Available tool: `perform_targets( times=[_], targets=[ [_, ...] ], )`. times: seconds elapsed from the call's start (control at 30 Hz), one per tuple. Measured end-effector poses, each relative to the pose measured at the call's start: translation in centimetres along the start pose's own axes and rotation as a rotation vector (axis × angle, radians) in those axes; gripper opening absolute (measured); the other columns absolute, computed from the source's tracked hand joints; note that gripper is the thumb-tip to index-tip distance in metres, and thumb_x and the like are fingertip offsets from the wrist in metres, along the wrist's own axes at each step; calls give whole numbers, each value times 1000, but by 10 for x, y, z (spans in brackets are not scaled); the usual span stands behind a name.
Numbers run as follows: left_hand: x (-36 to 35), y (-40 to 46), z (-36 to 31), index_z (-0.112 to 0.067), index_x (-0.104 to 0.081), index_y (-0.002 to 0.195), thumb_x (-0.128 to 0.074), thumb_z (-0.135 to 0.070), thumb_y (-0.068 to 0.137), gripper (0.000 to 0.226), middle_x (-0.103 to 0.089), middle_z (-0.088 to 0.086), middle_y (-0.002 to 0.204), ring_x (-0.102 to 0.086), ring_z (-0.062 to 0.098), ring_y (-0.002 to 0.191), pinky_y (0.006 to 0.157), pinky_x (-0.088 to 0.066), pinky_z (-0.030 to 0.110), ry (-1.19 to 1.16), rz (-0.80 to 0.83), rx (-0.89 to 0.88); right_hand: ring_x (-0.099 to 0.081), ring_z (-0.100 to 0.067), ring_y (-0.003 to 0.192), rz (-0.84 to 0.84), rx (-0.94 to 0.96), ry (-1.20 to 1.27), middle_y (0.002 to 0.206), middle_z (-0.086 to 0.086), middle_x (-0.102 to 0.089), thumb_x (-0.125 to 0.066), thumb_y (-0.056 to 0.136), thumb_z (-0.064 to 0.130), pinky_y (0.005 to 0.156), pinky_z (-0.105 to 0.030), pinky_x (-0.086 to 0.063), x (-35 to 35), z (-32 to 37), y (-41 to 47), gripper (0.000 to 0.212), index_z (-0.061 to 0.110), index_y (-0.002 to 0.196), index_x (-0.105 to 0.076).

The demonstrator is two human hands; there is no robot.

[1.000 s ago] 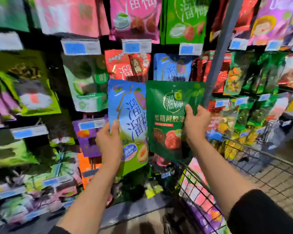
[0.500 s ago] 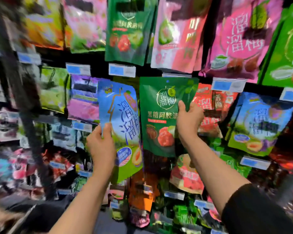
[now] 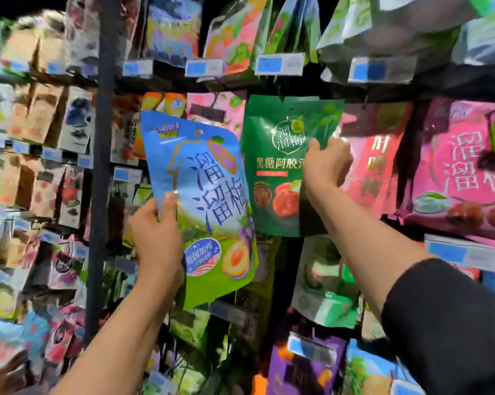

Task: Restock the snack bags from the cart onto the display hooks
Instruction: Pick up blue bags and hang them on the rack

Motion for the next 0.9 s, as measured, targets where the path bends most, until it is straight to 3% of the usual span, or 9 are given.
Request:
perform_targets(
  times=[0.1, 0.2, 0.27, 0.4, 0.53, 0.67, 0.77, 0.9],
  targets=[
    [-5, 35, 8, -21, -68, 70, -58, -33, 88, 24, -64, 8, 78, -50, 20, 76, 70, -45, 41, -102, 44, 75, -58, -34, 91, -19, -40, -29, 103, -16, -63, -55, 94, 22, 74, -33, -42, -23, 22, 23, 16, 6, 93, -60],
    [-15, 61, 10, -22, -69, 70, -59, -30, 90, 24, -62, 9, 78, -49, 21, 77, 71, -43, 42, -138, 99, 83, -57, -35, 114, -19, -56, -98, 125, -17, -60, -54, 94, 15, 86, -36, -46, -46, 42, 41, 27, 2, 117, -58],
    [-21, 77, 14, -20, -67, 68, -59, -27, 93, 27, -63, 8, 77, -50, 21, 78, 73, -44, 43, -160, 132, 86, -58, -35, 114, -37, -58, -117, 124, -16, -61, -53, 92, 9, 81, -34, -44, -59, 52, 50, 26, 3, 116, -59],
    [-27, 104, 24, -25, -66, 69, -60, -48, 79, 25, -60, 11, 82, -50, 23, 79, 73, -46, 48, -182, 205, 105, -60, -33, 112, -98, -87, -137, 123, -14, -63, -54, 90, 6, 74, -29, -38, -75, 65, 65, 27, 4, 116, -61],
    [-29, 117, 30, -24, -71, 71, -58, -25, 93, 26, -68, 5, 80, -56, 21, 79, 76, -51, 52, -222, 208, 92, -62, -31, 107, -152, -78, -157, 120, -14, -64, -56, 89, 5, 77, -30, -45, -77, 70, 75, 28, 3, 116, -61],
    [-33, 131, 38, -33, -74, 75, -61, -44, 78, 17, -67, 6, 81, -53, 22, 81, 81, -50, 62, -257, 282, 87, -61, -29, 108, -190, -51, -240, 120, -13, -64, -55, 90, 4, 73, -27, -42, -77, 70, 77, 29, 1, 119, -61],
    [-37, 138, 51, -27, -72, 75, -62, -56, 70, 31, -65, 13, 85, -51, 23, 81, 80, -47, 66, -287, 322, 115, -62, -29, 106, -206, -41, -309, 118, -14, -65, -52, 90, 2, 72, -28, -41, -75, 68, 76, 28, -1, 117, -61],
    [-39, 142, 54, -29, -73, 71, -61, -45, 78, 20, -63, 11, 82, -49, 22, 80, 74, -48, 50, -305, 340, 116, -61, -28, 109, -232, -58, -351, 121, -13, -63, -48, 93, -2, 74, -27, -39, -72, 67, 77, 30, -3, 121, -59]
  ],
)
Point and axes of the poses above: each hand's wrist, its own y-axis towards the middle knuckle, its own x-axis out of the back of the hand, z = x × y, the point moved 4 cm from there along y, towards the middle knuckle
